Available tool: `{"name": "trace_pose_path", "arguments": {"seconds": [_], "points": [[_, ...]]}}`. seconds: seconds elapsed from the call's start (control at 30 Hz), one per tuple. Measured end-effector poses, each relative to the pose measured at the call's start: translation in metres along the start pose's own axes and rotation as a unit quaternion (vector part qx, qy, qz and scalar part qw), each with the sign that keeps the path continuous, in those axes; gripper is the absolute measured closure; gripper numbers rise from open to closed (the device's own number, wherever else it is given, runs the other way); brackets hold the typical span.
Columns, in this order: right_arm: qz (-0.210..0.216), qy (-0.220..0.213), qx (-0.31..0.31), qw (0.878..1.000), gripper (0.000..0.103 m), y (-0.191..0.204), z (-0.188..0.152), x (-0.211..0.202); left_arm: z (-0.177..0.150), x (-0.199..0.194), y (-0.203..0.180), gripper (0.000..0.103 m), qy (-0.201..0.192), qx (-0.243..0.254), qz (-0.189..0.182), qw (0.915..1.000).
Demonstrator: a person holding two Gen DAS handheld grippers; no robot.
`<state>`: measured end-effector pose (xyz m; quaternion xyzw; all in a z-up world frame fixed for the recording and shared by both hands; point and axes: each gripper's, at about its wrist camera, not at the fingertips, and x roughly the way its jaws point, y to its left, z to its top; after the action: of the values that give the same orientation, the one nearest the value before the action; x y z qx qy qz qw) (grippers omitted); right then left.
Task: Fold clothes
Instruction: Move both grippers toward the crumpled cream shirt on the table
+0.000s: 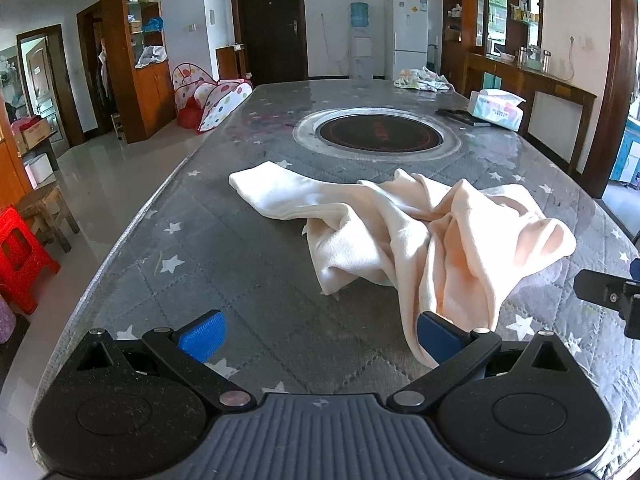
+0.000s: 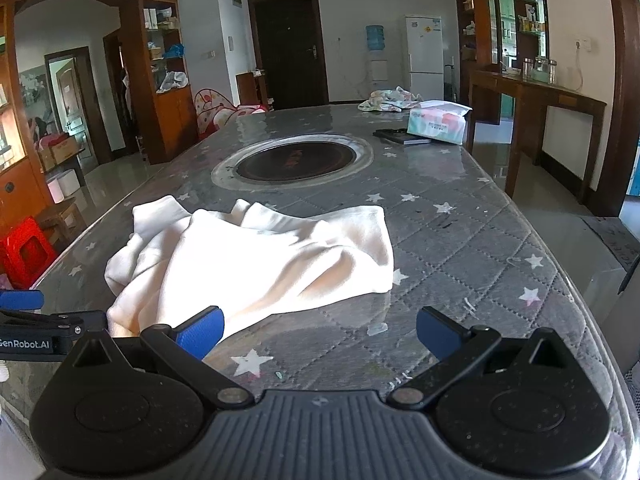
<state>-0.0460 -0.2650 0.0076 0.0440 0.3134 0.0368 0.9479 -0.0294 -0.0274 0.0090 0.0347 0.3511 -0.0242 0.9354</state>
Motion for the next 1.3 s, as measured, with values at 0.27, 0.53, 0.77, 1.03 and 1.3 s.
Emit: {"name": "trace_pose_path", "arguments": {"seconds": [0.27, 0.53, 0.77, 1.03, 1.3], "points": [[0.001, 0.001, -0.001, 1.000, 0.000, 0.000, 0.000, 0.003, 0.000, 0.005, -0.002, 0.000, 0.007, 0.002, 0.003, 1.0000], [0.007, 0.010, -0.003, 1.000, 0.000, 0.003, 0.000, 0.010, 0.001, 0.010, -0.004, 0.000, 0.012, 0.005, 0.000, 0.9999], [0.012, 0.015, -0.005, 1.000, 0.000, 0.006, 0.000, 0.016, 0.003, 0.014, -0.004, 0.000, 0.013, 0.008, -0.004, 0.9999], [0.013, 0.020, -0.007, 1.000, 0.000, 0.007, 0.000, 0.021, 0.008, 0.017, -0.004, 0.000, 0.011, 0.010, -0.005, 0.9999], [0.017, 0.023, -0.008, 1.000, 0.000, 0.008, 0.002, 0.026, 0.013, 0.021, -0.006, 0.000, 0.010, 0.014, -0.005, 0.9998]]}}
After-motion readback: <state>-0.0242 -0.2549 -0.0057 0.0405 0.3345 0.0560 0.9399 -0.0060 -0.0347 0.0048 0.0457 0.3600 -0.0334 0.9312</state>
